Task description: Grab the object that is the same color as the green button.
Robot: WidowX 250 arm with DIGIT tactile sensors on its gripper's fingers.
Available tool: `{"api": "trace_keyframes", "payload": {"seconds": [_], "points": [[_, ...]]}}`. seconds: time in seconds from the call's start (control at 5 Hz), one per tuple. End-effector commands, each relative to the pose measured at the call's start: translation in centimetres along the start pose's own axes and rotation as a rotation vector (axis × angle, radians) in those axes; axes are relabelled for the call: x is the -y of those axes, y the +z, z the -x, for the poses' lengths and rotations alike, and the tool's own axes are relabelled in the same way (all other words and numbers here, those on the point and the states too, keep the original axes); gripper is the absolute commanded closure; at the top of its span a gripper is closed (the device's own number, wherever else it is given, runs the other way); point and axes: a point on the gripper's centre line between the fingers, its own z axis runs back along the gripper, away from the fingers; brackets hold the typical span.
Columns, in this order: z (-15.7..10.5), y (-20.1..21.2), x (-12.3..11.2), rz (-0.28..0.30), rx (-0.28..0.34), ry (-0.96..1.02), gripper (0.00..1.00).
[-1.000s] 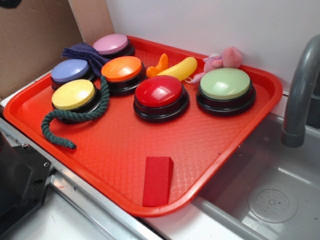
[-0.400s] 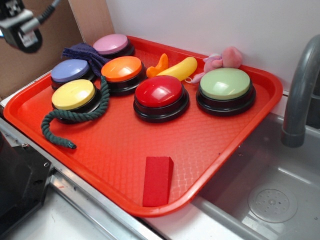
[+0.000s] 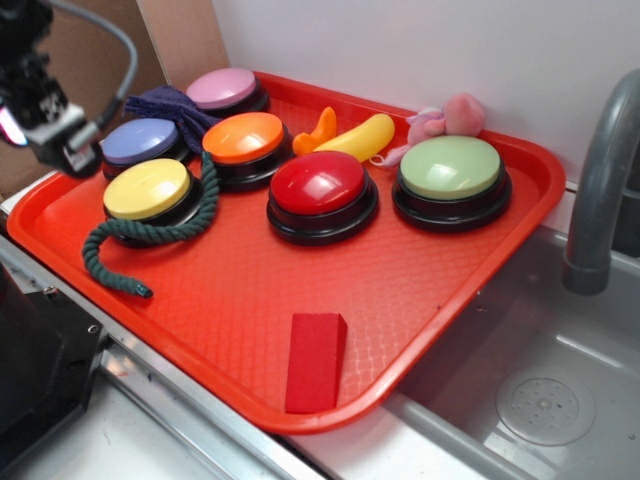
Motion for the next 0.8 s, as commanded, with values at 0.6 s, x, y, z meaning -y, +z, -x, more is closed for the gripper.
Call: {"api": "trace_keyframes", "payload": {"seconds": [0.6], "points": [[0.4, -9.1, -4.9, -0.119, -0.046, 0.173, 0.00]]}}
